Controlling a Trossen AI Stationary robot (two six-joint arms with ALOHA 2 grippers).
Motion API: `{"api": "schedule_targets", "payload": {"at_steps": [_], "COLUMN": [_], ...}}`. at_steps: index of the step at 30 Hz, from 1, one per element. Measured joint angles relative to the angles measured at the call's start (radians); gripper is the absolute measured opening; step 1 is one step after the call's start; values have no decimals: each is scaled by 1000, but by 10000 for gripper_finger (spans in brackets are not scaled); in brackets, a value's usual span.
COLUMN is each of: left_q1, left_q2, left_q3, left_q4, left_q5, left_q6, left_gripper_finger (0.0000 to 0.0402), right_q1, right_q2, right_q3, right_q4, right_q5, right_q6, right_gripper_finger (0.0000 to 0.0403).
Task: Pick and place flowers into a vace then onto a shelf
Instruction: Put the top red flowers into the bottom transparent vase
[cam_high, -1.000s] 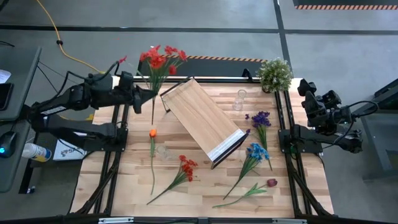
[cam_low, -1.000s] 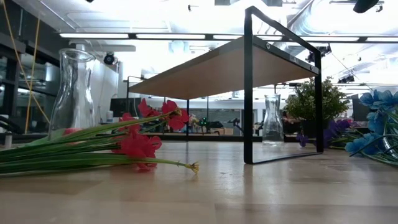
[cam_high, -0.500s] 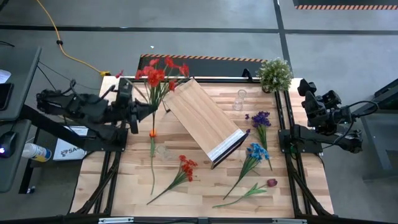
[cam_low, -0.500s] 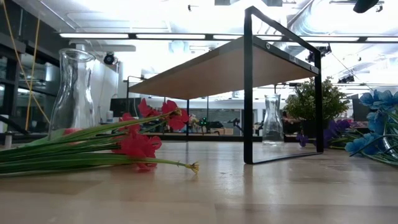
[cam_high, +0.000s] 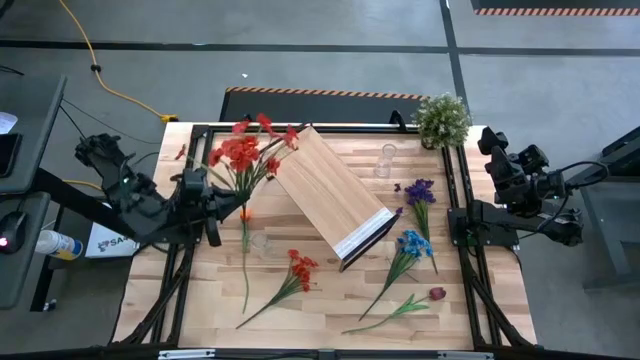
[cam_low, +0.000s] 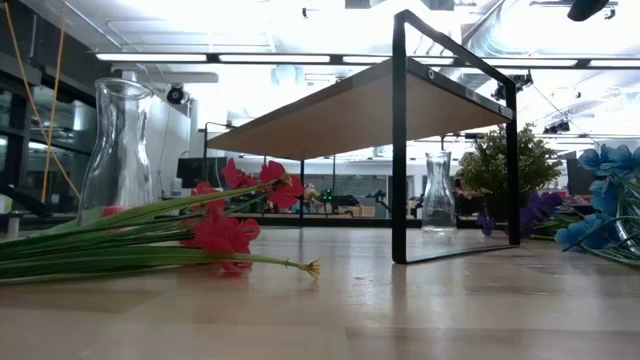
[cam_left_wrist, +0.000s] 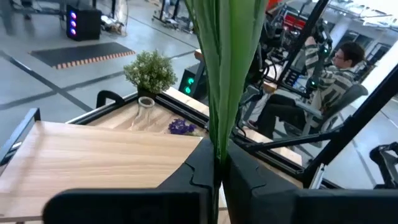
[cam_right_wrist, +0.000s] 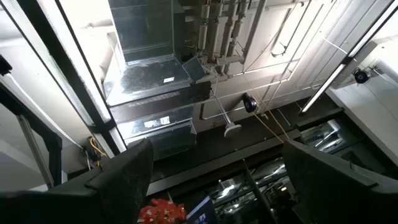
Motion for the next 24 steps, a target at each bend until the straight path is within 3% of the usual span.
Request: {"api": "schedule_targets", "payload": {"at_steps": [4, 13, 19, 24], "left_q1": [-61, -141, -144, -144], "left_q2": [27, 56, 56, 56], "left_q3": [0, 0, 0, 0], "left_q4": [0, -1, -3, -42], "left_q5": [-77, -209, -232, -237], "left_q6": [-14, -41, -40, -37], "left_gripper_finger": [72, 43, 77, 61], "right_q1": [0, 0, 0, 0], "right_q2": [0, 0, 0, 0], "right_q3": [0, 0, 0, 0], "right_q4": [0, 5, 5, 5], "right_q5": [0, 0, 0, 0], "right_q6": [1, 3, 3, 3], "right_gripper_finger": [344, 344, 344, 344]}}
